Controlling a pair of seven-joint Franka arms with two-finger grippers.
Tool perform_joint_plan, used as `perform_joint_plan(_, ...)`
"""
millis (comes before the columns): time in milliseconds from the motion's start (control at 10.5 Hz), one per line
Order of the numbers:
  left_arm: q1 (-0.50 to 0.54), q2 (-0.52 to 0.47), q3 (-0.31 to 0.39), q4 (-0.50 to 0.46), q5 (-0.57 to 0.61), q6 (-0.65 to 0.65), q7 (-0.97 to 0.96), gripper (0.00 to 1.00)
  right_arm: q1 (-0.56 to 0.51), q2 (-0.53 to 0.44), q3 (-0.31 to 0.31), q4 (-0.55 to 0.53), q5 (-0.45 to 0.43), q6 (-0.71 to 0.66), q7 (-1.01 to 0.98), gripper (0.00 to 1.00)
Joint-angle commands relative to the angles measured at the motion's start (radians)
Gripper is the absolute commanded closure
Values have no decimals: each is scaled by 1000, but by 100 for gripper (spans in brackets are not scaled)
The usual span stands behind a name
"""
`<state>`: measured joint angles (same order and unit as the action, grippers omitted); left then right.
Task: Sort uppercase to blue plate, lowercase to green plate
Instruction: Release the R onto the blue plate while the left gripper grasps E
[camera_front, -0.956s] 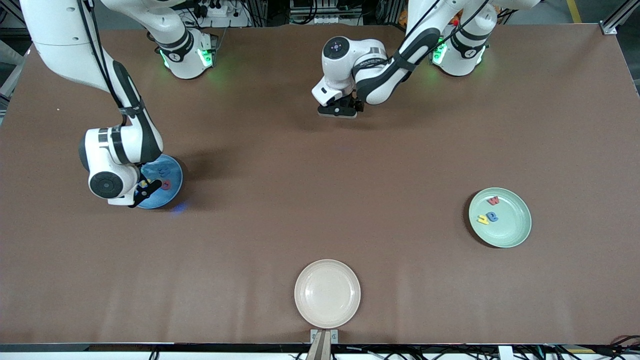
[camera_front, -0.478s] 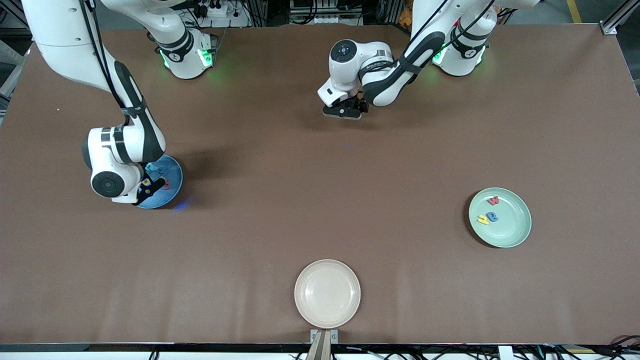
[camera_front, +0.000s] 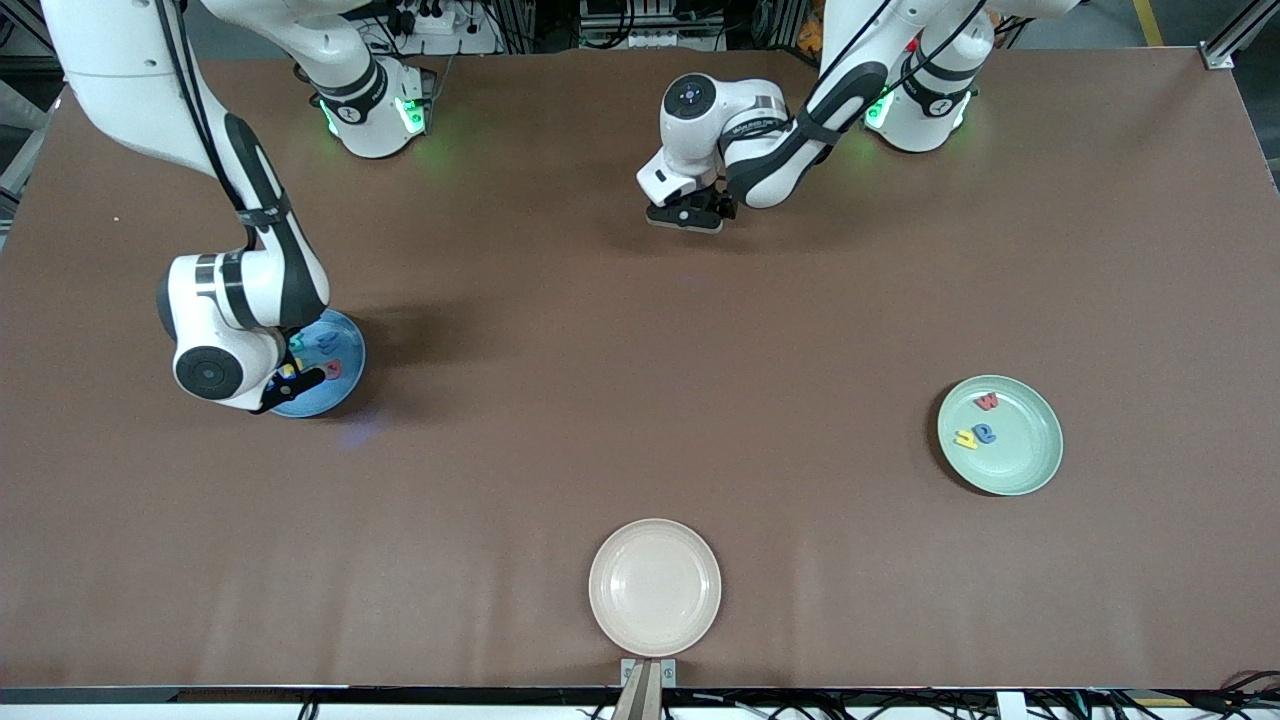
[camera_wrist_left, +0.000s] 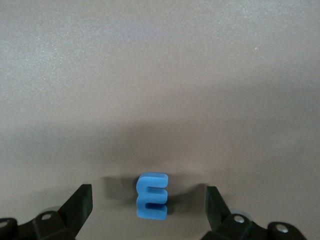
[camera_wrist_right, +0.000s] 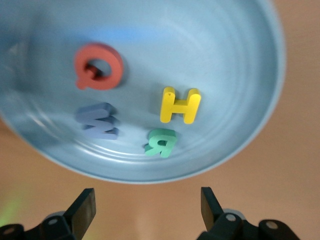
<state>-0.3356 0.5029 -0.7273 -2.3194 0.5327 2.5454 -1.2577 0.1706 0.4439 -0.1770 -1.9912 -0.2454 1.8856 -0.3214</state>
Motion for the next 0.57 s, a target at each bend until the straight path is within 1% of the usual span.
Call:
perform_joint_plan(0, 13, -15, -11, -21, 29, 29, -2, 0, -20, -89, 68, 78, 14, -130, 91, 7)
perform_joint_plan(96, 12, -12, -11, -21, 29, 33, -2, 0, -45, -134, 97, 84, 15, -125, 90, 7)
perform_joint_plan(191, 12, -7, -9, -21, 29, 39, -2, 0, -68, -171, 131, 116, 18, -126, 94, 1)
perform_joint_plan(287, 12, -4, -9, -21, 29, 41, -2, 0, -75, -206, 152, 156, 24, -135, 85, 0)
perform_joint_plan(382, 12, 0, -9, -21, 29, 42, -2, 0, -103, -249, 180, 167, 31, -134, 84, 0)
perform_joint_plan(478, 10, 3, -7, -21, 32, 45, -3, 0, -132, -289, 223, 175, 34, -134, 87, 0)
